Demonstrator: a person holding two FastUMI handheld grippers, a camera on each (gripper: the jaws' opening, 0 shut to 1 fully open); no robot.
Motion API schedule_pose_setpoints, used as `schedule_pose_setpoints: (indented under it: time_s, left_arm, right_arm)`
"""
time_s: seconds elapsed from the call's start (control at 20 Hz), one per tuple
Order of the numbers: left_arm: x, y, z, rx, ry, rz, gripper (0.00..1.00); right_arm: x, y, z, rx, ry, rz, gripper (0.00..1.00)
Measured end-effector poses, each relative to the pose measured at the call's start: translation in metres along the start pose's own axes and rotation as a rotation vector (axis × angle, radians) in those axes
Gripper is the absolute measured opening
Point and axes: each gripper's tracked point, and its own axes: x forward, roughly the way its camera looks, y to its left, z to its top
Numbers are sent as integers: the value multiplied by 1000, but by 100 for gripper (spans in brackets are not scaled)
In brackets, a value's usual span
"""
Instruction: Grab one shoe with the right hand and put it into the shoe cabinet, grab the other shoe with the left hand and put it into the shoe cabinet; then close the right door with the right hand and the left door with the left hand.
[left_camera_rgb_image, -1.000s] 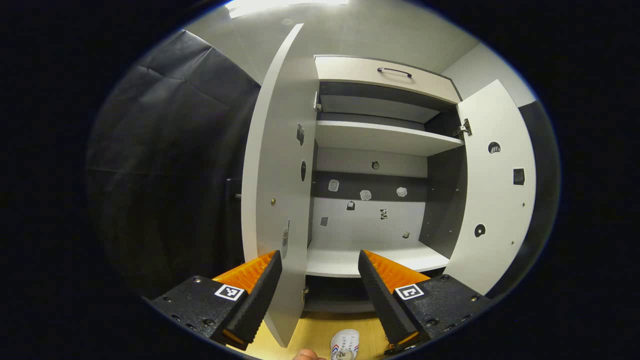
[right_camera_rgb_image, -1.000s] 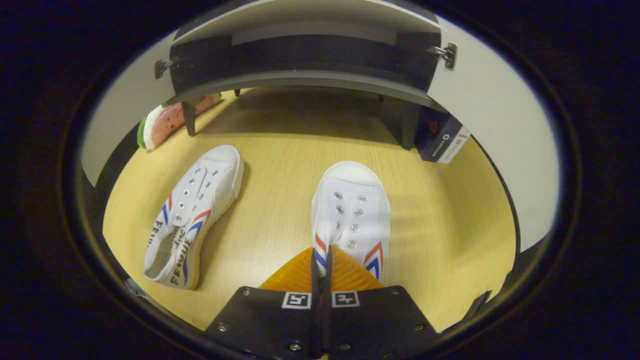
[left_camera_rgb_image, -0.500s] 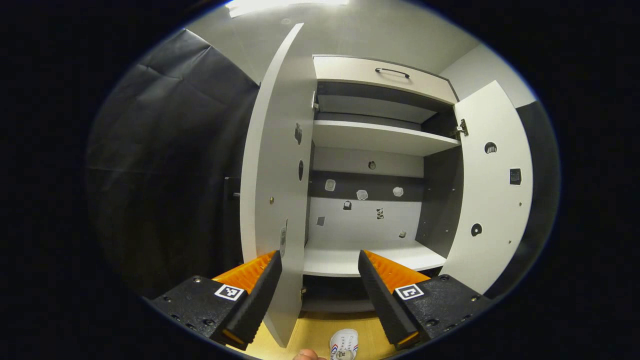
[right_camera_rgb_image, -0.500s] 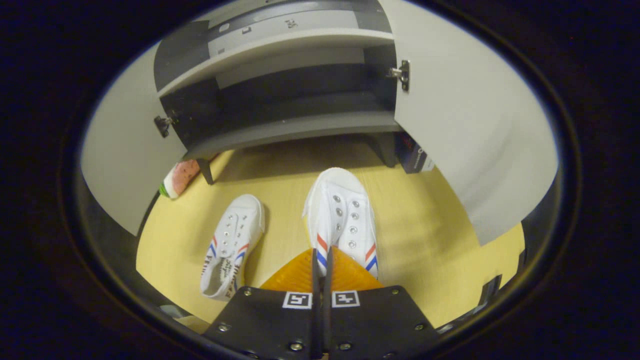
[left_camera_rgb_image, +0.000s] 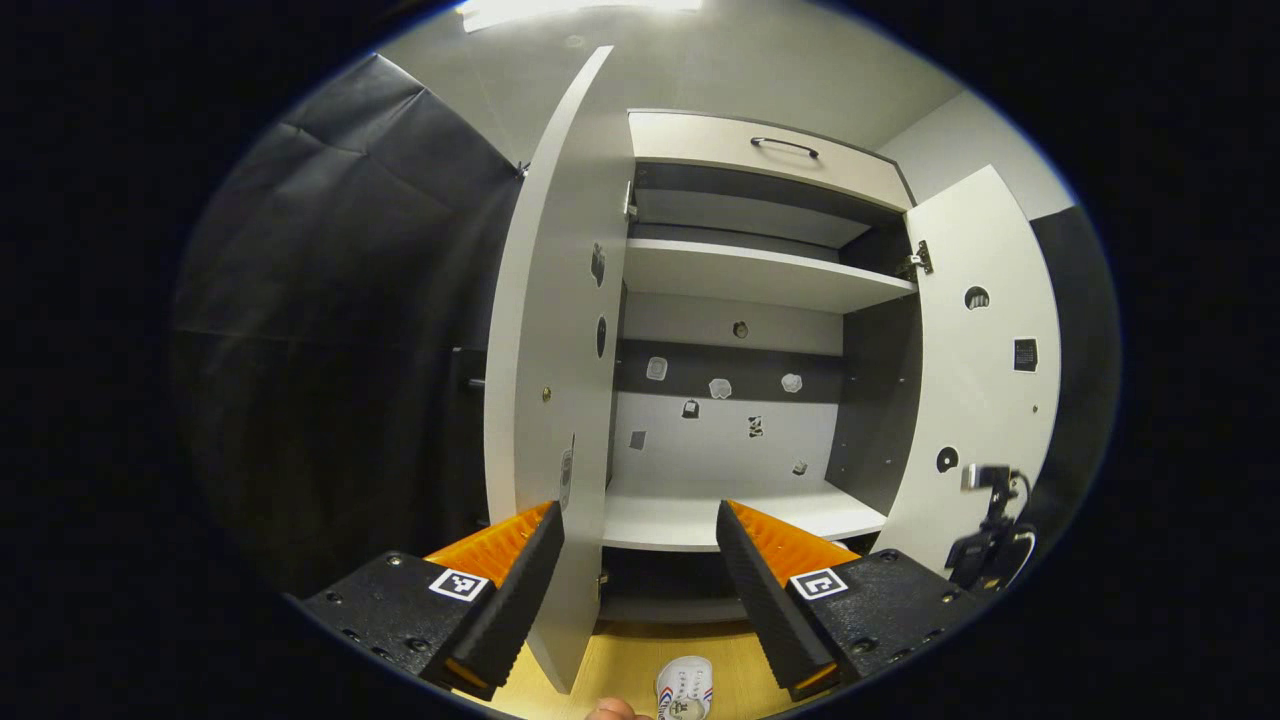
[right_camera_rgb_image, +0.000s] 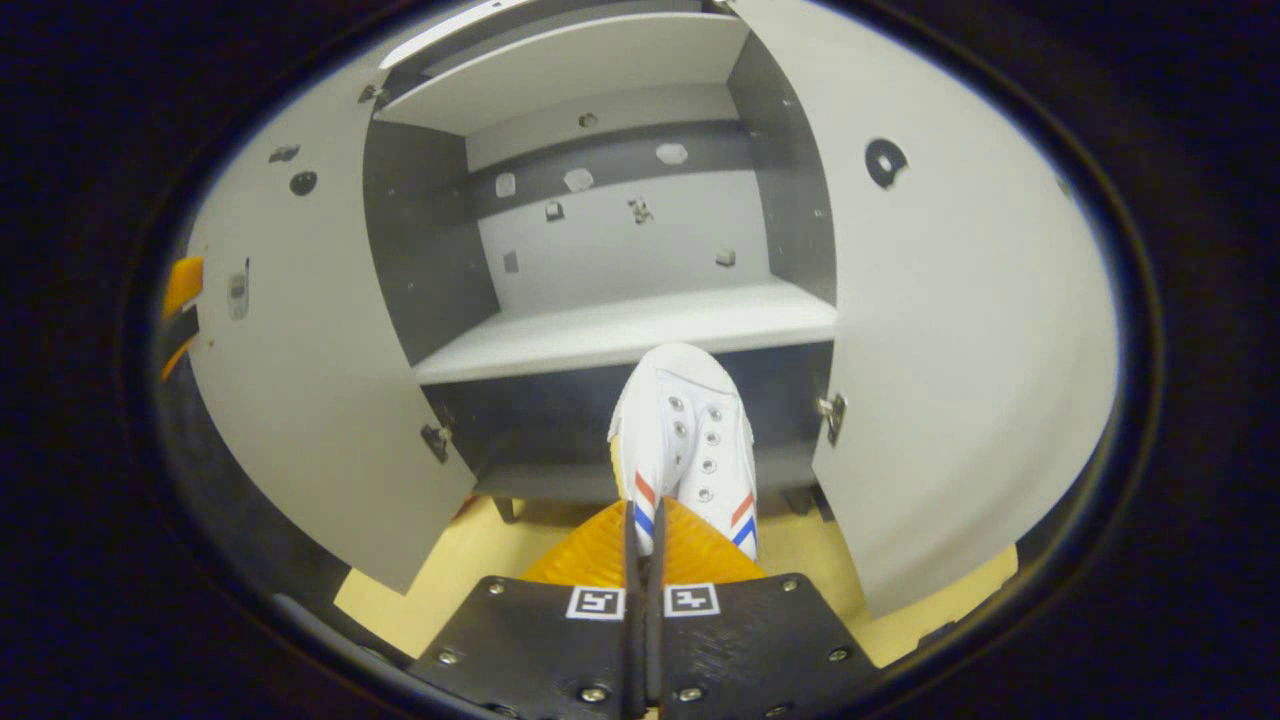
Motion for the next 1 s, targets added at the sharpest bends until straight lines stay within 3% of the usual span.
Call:
schedule_pose_setpoints:
  time_s: [0.25, 0.55, 0.8, 1.0]
  left_arm:
    - [1, 0, 1, -10, -3, 6, 94]
    - [2, 2, 1, -16, -1, 40, 93]
    - [6, 4, 3, -29, -8, 73, 92]
    - [7, 6, 3, -28, -12, 95, 94]
  right_arm:
    - [36, 11, 92, -72, -156, 9, 0]
    - [97, 0, 167, -104, -217, -25, 0]
    - [166, -15, 171, -111, -148, -66, 0]
    - [197, -26, 163, -104, -86, -87, 0]
